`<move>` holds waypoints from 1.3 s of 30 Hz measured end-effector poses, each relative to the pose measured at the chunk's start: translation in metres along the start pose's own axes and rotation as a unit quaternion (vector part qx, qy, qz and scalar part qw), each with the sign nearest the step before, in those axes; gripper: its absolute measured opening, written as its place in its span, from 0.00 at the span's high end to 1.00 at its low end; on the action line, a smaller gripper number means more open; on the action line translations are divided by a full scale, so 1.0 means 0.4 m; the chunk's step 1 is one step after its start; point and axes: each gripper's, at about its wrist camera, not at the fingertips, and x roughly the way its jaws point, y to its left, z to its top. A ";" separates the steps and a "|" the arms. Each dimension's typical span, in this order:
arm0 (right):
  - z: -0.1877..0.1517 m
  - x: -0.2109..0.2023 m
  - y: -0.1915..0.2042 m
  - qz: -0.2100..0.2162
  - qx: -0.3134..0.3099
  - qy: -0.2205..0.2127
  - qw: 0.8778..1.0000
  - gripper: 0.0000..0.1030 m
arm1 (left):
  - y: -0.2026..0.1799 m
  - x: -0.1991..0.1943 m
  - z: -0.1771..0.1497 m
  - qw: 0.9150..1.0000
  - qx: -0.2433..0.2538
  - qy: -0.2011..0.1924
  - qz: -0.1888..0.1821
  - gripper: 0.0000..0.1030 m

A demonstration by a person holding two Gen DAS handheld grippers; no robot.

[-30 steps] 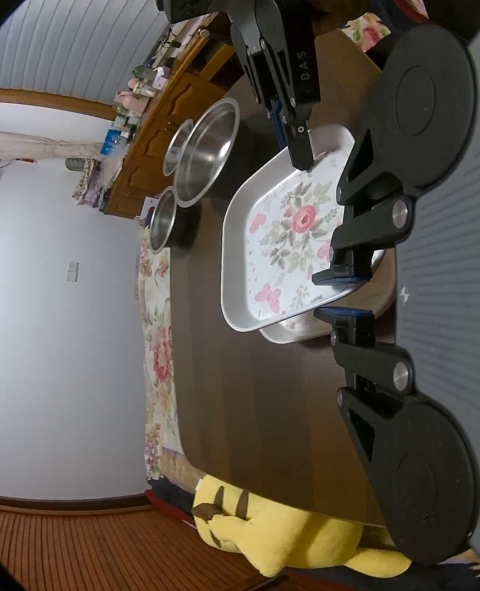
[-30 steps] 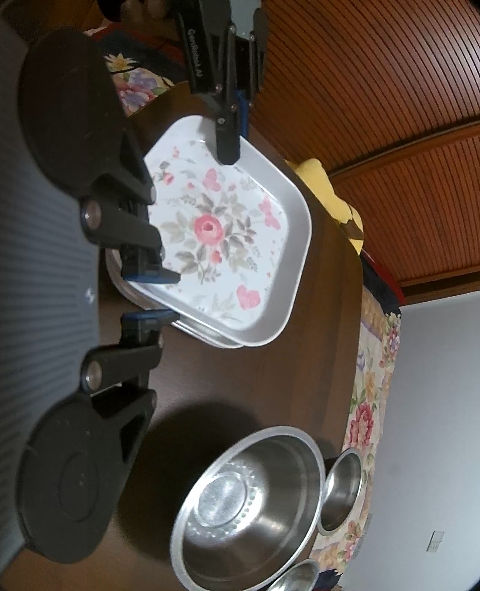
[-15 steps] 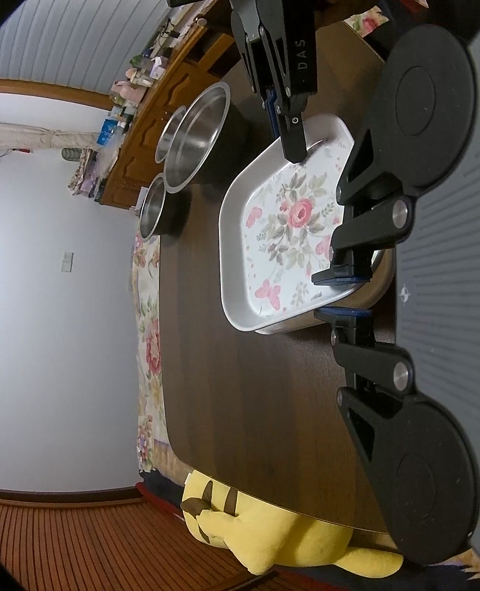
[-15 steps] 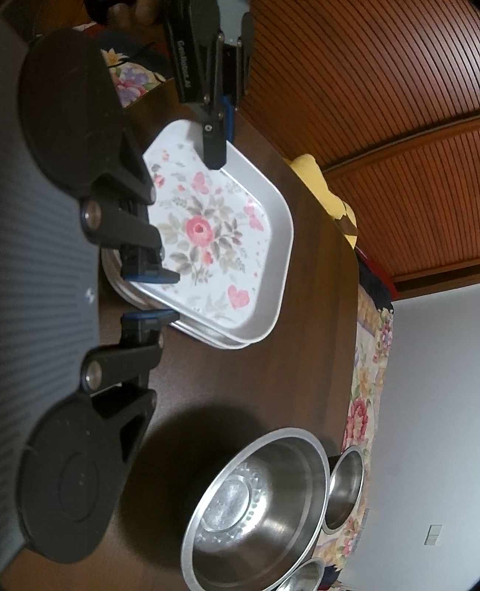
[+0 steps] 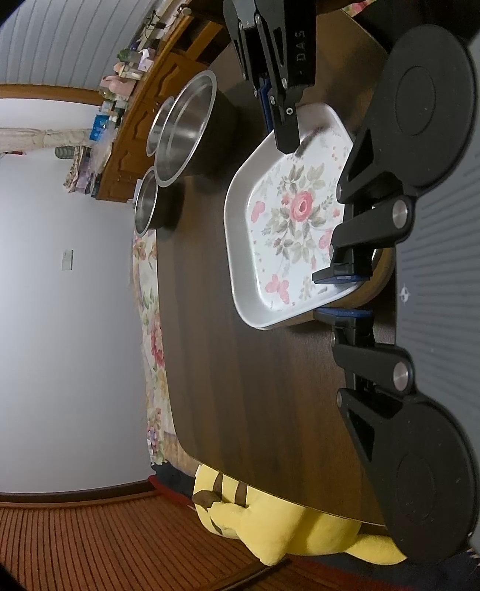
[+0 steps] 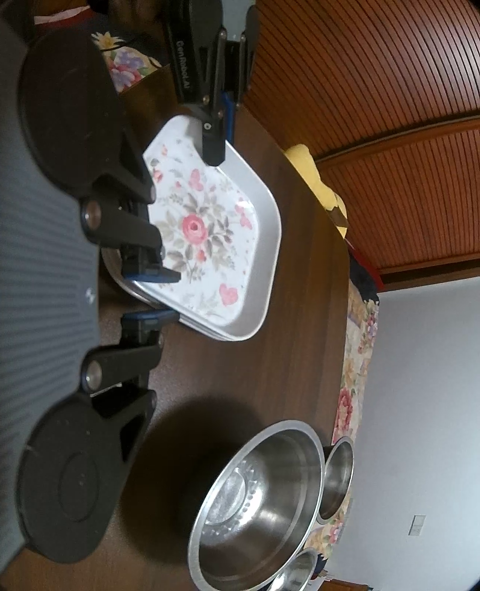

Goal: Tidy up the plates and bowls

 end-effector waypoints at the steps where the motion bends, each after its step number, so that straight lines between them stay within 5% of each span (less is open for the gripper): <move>1: -0.001 -0.001 -0.002 0.000 0.000 -0.002 1.000 0.84 | 0.001 0.002 -0.002 1.000 0.002 0.000 0.001 0.86; 8: -0.001 -0.023 -0.008 0.002 0.002 -0.020 1.000 0.84 | 0.007 0.005 -0.002 1.000 -0.005 -0.006 0.001 0.85; 22: 0.030 -0.237 -0.098 -0.056 -0.006 -0.125 0.991 0.83 | -0.069 -0.009 0.101 0.998 0.019 -0.054 -0.023 0.61; 39: 0.019 -0.213 -0.318 -0.134 0.038 -0.156 0.978 0.81 | -0.264 0.148 0.213 0.994 0.041 -0.072 -0.071 0.40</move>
